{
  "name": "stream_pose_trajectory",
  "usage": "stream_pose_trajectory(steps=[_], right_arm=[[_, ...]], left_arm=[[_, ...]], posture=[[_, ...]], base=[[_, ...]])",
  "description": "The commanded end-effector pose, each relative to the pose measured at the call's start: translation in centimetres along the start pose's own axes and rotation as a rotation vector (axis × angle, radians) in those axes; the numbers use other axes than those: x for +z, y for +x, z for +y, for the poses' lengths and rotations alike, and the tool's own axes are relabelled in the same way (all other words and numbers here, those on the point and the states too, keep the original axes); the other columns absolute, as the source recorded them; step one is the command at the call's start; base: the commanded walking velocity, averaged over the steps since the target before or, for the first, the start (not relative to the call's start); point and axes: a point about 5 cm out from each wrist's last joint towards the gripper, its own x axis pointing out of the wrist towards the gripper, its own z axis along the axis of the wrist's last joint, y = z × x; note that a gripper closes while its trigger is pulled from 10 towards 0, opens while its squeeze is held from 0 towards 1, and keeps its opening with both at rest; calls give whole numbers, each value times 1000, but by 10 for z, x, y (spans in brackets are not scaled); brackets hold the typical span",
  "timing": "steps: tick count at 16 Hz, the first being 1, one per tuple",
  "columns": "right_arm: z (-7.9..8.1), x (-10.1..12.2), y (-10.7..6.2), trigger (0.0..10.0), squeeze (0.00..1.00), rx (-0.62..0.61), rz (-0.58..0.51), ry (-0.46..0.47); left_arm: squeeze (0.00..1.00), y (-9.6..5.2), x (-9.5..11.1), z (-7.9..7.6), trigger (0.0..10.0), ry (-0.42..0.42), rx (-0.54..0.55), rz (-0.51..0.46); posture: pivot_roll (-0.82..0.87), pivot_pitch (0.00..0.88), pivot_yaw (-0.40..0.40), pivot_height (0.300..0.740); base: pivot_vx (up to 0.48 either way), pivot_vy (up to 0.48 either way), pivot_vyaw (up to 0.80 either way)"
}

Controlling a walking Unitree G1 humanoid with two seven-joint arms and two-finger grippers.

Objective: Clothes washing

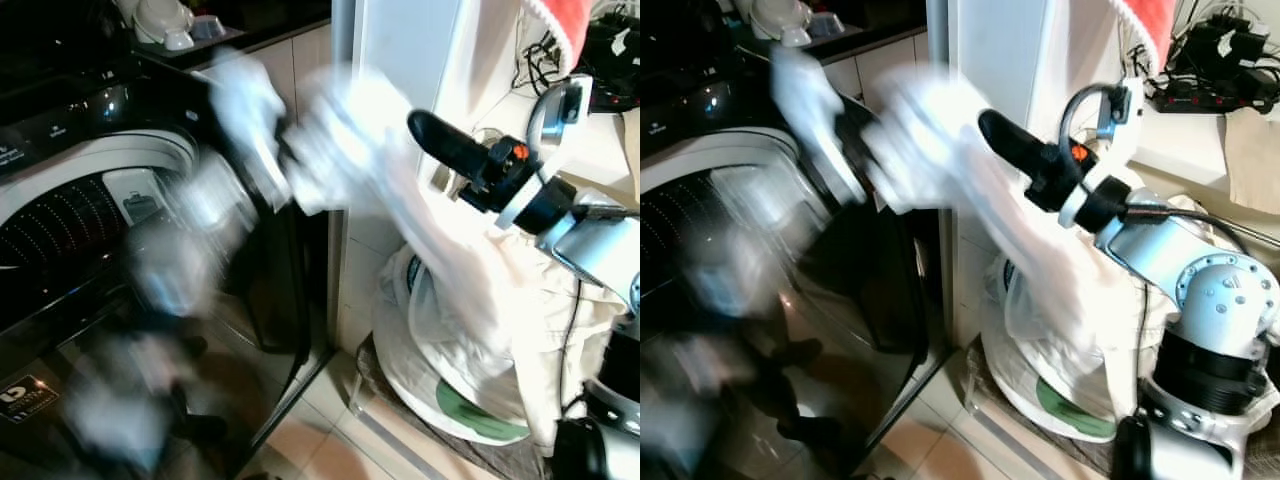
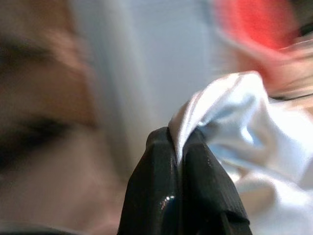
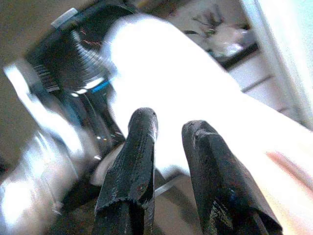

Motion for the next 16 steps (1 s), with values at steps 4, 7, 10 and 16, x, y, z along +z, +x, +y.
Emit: stream_pose_trajectory(steps=[4,7,10,16], right_arm=[[5,-7,1,10000,0,-2,28,-66],[3,-12,1,10000,0,-18,38,-88],[2,-18,-1,10000,0,-29,55,-104],[-2,-39,-1,10000,0,-57,185,-166]], left_arm=[[0,-7,118,96,0,622,435,-206],[0,-7,119,113,0,810,488,-102],[0,-10,80,125,0,924,484,111],[1000,-42,-5,133,10000,632,171,735]], posture=[[-46,0,56,740],[-46,0,67,740],[-50,0,69,740],[-44,0,59,740]], base=[[0,0,0],[0,0,0],[0,0,0],[0,0,0]])
